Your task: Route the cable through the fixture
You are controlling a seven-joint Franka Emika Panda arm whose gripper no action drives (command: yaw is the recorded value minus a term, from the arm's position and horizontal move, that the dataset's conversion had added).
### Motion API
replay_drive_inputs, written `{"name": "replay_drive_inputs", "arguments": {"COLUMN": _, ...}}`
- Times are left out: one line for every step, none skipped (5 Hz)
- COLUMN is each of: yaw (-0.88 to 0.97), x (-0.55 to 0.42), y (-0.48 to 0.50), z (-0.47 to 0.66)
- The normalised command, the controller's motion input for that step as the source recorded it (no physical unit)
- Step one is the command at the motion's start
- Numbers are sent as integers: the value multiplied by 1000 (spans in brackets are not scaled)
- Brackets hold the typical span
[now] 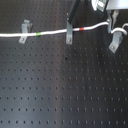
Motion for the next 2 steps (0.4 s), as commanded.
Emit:
{"name": "replay_drive_inputs", "arguments": {"yaw": 174, "x": 16, "y": -241, "z": 181}}
{"name": "replay_drive_inputs", "arguments": {"yaw": 31, "x": -160, "y": -159, "z": -115}}
